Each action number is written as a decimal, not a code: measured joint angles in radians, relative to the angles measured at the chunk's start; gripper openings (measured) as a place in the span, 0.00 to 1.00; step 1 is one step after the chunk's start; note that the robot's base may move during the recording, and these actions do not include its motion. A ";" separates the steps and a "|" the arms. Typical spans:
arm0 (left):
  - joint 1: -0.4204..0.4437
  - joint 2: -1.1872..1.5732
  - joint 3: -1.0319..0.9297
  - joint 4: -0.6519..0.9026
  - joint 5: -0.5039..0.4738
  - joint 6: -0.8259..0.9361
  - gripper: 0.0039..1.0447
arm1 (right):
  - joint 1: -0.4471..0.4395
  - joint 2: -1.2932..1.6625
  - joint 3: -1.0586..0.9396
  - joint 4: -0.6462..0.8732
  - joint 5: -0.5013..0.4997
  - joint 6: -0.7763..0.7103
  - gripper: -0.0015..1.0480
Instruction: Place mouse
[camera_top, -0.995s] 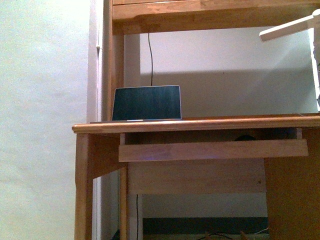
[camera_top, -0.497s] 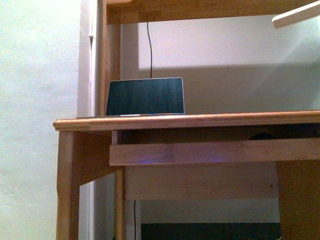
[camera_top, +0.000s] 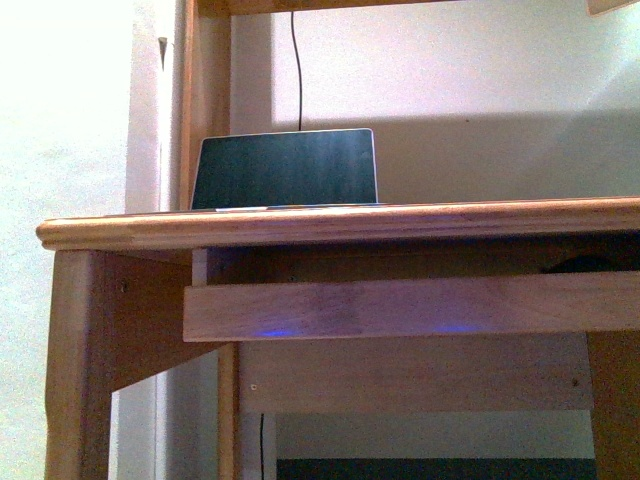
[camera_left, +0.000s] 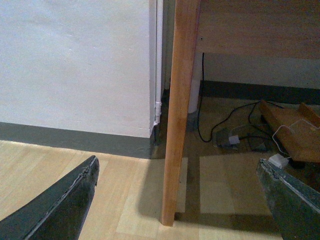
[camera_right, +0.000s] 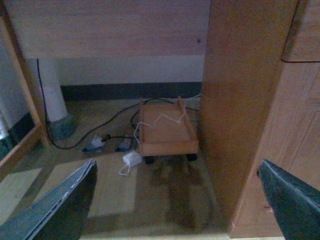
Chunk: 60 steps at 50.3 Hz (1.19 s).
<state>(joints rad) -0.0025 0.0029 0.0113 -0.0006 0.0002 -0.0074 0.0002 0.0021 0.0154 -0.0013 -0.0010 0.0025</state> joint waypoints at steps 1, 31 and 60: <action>0.000 0.000 0.000 0.000 0.000 0.000 0.93 | 0.000 0.000 0.000 0.000 0.000 0.000 0.93; 0.000 0.000 0.000 0.000 0.000 0.000 0.93 | 0.000 0.000 0.000 0.000 0.000 0.000 0.93; 0.000 0.000 0.000 0.000 0.000 0.000 0.93 | 0.000 0.000 0.000 0.000 0.000 0.000 0.93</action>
<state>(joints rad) -0.0025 0.0025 0.0113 -0.0006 -0.0002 -0.0074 0.0002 0.0021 0.0154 -0.0017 -0.0010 0.0025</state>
